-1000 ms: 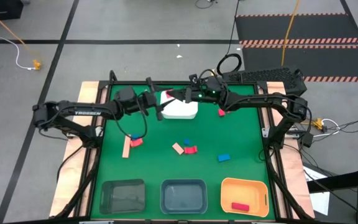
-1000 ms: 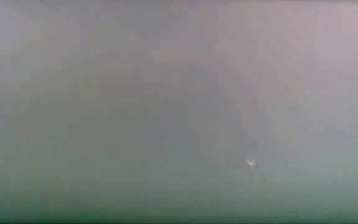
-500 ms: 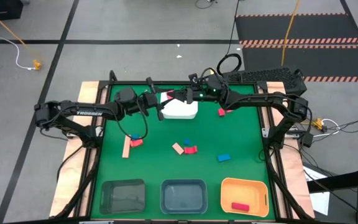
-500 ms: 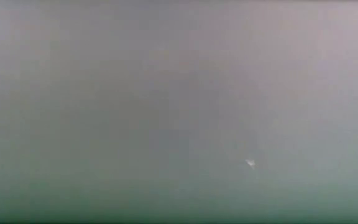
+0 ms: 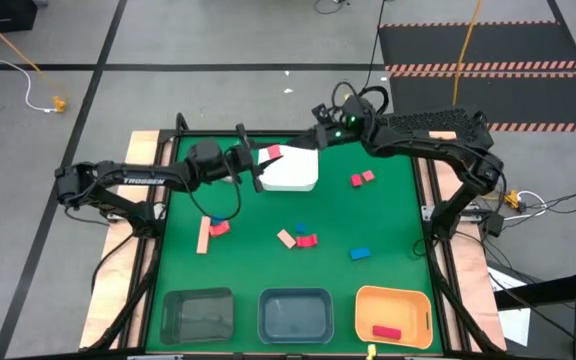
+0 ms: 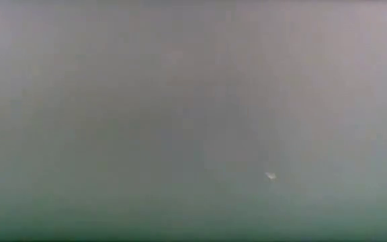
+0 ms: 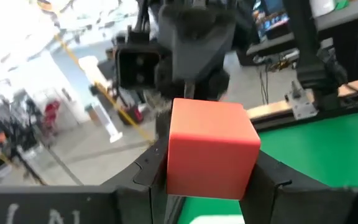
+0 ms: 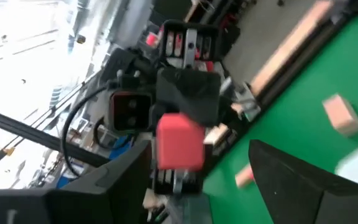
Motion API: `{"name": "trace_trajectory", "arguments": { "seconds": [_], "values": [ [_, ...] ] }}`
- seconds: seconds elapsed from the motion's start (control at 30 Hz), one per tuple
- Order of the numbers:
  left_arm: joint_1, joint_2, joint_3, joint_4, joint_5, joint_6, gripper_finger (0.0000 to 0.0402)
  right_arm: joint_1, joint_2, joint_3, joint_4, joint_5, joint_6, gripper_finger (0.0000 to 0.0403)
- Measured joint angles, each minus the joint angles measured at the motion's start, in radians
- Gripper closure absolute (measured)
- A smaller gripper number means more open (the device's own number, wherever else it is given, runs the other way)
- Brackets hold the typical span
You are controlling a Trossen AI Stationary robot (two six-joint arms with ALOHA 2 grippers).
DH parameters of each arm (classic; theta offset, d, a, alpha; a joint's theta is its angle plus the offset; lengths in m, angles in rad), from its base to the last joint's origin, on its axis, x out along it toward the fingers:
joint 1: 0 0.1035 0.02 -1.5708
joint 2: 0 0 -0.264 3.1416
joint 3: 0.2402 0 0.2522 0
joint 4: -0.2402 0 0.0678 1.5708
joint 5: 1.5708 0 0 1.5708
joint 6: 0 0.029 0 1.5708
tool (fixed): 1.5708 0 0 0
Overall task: Sort & place blocks by color
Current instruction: Put the bottom right orange block into the white bin, then put the left blue block into the black bin
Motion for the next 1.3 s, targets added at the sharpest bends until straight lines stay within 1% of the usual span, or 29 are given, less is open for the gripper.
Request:
{"name": "trace_trajectory", "arguments": {
  "seconds": [0.1,0.2,0.27,0.33,0.4,0.53,0.57,0.63,0.7,0.83,0.87,0.97,1.03,1.1,1.2,1.3],
  "values": [
    [0.032,0.0,0.0,-0.044,0.0,-0.054,0.0263,-0.048,-0.036,0.0,-0.12,-0.048,-0.028,0.0152],
    [0.07,0.0,0.0,-0.111,0.0,-0.153,0.0263,-0.088,-0.081,0.0,-0.281,-0.041,-0.119,0.0163],
    [0.094,0.0,0.0,-0.163,-0.001,-0.229,0.0263,-0.11,-0.11,0.0,-0.403,-0.015,-0.174,0.0171],
    [0.112,0.008,0.0,-0.199,-0.001,-0.288,0.0263,-0.121,-0.137,-0.001,-0.528,0.041,-0.243,0.0177],
    [0.122,0.026,0.0,-0.231,0.007,-0.316,0.0263,-0.124,-0.163,-0.001,-0.662,0.113,-0.321,0.0183],
    [0.124,0.09,0.0,-0.235,0.034,-0.321,0.0262,-0.122,-0.204,-0.001,-0.957,0.279,-0.457,0.0193],
    [0.12,0.108,0.0,-0.238,0.035,-0.321,0.0256,-0.119,-0.211,-0.001,-1.027,0.325,-0.481,0.0194],
    [0.112,0.143,0.0,-0.239,0.035,-0.313,0.0245,-0.107,-0.221,-0.001,-1.131,0.419,-0.514,0.0196],
    [0.105,0.169,0.0,-0.233,0.038,-0.301,0.0241,-0.095,-0.231,-0.002,-1.226,0.495,-0.535,0.0198],
    [0.102,0.186,0.0,-0.224,0.037,-0.29,0.0263,-0.067,-0.234,-0.002,-1.326,0.582,-0.551,0.0198],
    [0.102,0.187,0.0,-0.226,0.037,-0.29,0.0263,-0.062,-0.234,-0.002,-1.346,0.594,-0.555,0.0198],
    [0.102,0.188,0.0,-0.23,0.037,-0.287,0.0263,-0.044,-0.235,-0.022,-1.336,0.64,-0.558,0.0198],
    [0.103,0.187,0.0,-0.229,0.037,-0.287,0.0262,-0.042,-0.235,-0.058,-1.313,0.637,-0.557,0.0198],
    [0.103,0.188,0.0,-0.231,0.036,-0.289,0.0245,-0.041,-0.233,-0.097,-1.301,0.635,-0.551,0.0198],
    [0.102,0.188,0.0,-0.23,0.01,-0.305,0.0207,-0.042,-0.235,-0.171,-1.29,0.633,-0.525,0.0198],
    [0.102,0.188,0.0,-0.229,-0.001,-0.337,0.0195,-0.042,-0.234,-0.239,-1.276,0.611,-0.494,0.0198]
  ]
}}
